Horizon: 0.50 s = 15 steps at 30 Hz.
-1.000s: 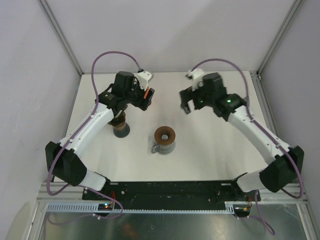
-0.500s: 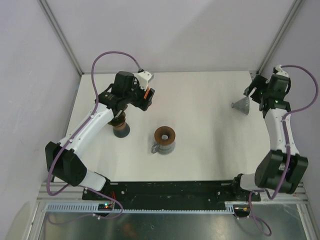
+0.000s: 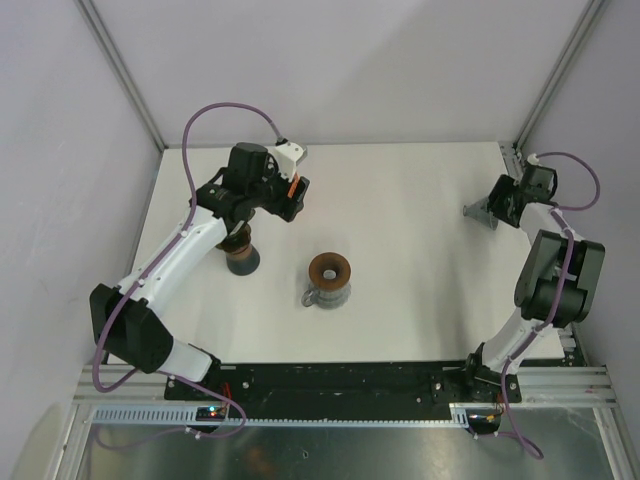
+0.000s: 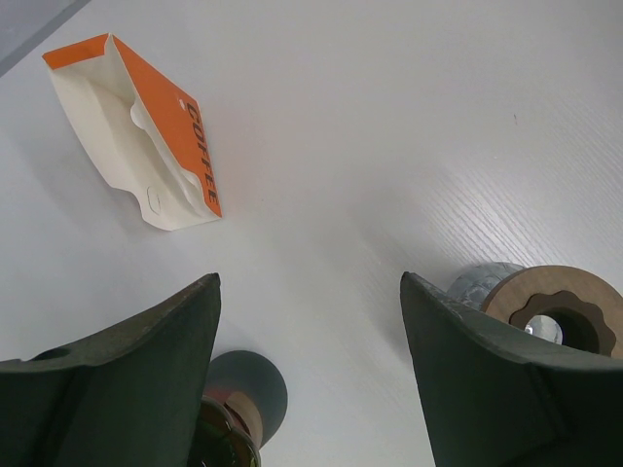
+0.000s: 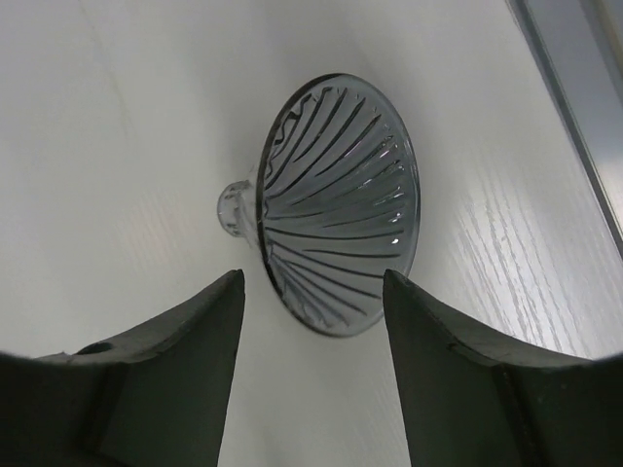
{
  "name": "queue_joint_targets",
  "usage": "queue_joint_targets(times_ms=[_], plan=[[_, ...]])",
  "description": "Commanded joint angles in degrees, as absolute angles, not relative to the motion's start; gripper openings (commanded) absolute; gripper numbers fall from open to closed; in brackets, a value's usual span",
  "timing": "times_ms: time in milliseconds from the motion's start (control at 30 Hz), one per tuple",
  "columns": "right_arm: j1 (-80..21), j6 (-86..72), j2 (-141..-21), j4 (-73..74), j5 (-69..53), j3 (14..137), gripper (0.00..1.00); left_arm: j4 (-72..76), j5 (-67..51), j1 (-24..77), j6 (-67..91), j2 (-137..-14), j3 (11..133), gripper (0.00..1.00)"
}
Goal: Place the coffee filter in the dripper
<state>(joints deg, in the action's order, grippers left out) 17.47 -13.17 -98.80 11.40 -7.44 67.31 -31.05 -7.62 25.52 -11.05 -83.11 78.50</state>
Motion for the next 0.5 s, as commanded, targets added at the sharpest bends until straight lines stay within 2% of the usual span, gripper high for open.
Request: queue_joint_targets(times_ms=[0,167,300,367,467], plan=[[17.24,-8.74,-102.22,5.32,-10.65,67.87,0.59,-30.48,-7.59,25.20,-11.86,-81.00,78.41,0.79],[16.10,-4.35,-104.58,4.49,-10.33,67.85,0.37,-30.42,-7.42,25.22,-12.01,-80.99,78.48,0.79],[14.33,-1.59,-105.22,3.99,-8.07,67.85,0.07,-30.45,-7.25,25.22,-12.05,-81.02,78.40,0.79],[13.01,-0.62,-104.86,4.58,-5.69,67.85,0.02,-30.49,-7.24,25.22,-12.09,-80.94,78.42,0.79],[9.82,2.41,-103.25,5.49,-1.33,67.85,0.00,-30.50,-7.10,25.18,-12.17,-80.81,78.43,0.79]])
